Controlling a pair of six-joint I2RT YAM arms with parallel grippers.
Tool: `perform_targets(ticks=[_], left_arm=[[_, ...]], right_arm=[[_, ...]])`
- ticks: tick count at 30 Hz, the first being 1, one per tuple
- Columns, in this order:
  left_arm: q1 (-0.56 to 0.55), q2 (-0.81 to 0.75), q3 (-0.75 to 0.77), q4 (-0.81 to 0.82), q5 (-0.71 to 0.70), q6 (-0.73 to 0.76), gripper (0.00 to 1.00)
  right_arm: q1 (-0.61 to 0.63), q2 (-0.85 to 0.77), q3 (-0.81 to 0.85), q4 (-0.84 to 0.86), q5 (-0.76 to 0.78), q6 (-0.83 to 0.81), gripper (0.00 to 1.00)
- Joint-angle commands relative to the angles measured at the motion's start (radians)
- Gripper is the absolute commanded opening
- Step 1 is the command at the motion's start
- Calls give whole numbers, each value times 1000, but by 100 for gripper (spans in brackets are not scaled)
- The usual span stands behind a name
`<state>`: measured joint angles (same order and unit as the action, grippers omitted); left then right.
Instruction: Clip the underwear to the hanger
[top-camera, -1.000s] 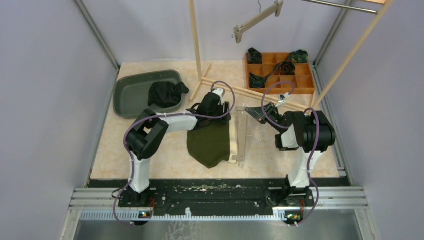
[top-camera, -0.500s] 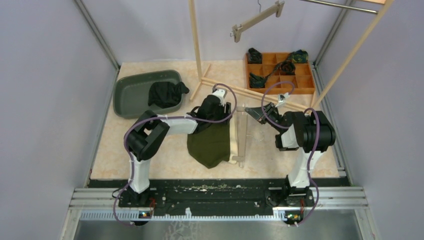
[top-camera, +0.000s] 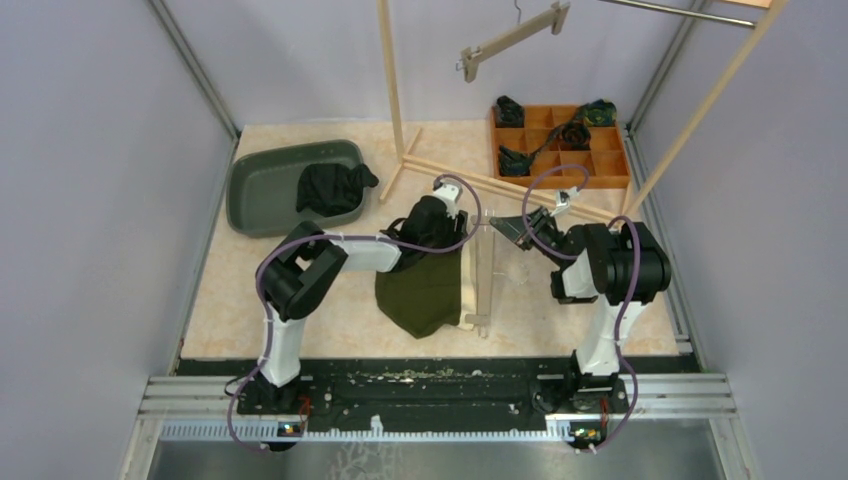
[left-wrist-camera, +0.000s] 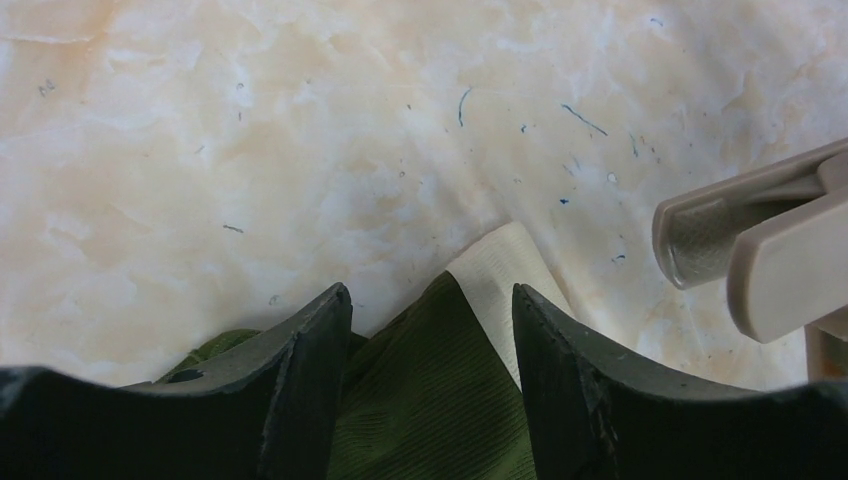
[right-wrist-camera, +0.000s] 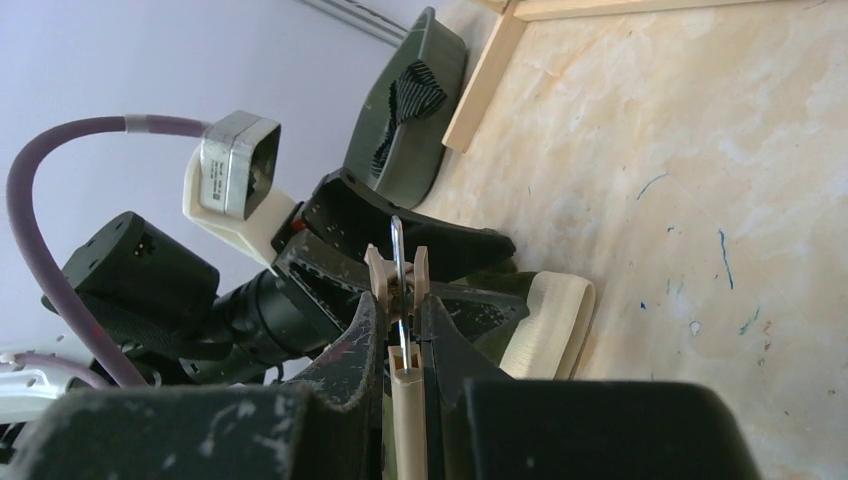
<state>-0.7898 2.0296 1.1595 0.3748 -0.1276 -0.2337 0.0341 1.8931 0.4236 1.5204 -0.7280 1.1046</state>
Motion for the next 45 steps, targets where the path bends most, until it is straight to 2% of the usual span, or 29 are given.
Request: perform_targets(ticks=[1, 8, 10, 11, 15, 16, 30, 35, 45], left_arm=[[-16, 32, 11, 16, -29, 33, 65], [-24, 53, 11, 6, -48, 36, 58], [-26, 62, 12, 6, -53, 40, 51], [-26, 65, 14, 5, -53, 41, 46], [-28, 70, 12, 14, -53, 40, 8], [-28, 67, 11, 17, -52, 40, 1], [-29, -107, -51, 22, -108, 65, 0], [-28, -120, -59, 30, -107, 62, 0], [-29, -112, -32, 18, -110, 71, 0]], right_arm=[[-5, 13, -9, 120, -11, -3, 0], [-6, 14, -12, 125, -10, -2, 0], [-6, 15, -14, 127, -10, 0, 0], [-6, 15, -14, 127, -10, -1, 0], [-5, 20, -19, 128, -10, -4, 0], [-5, 21, -20, 125, -9, -6, 0], [-8, -19, -8, -21, 17, -98, 0], [-10, -38, -5, -94, 25, -154, 0], [-10, -46, -10, -92, 11, -176, 0]])
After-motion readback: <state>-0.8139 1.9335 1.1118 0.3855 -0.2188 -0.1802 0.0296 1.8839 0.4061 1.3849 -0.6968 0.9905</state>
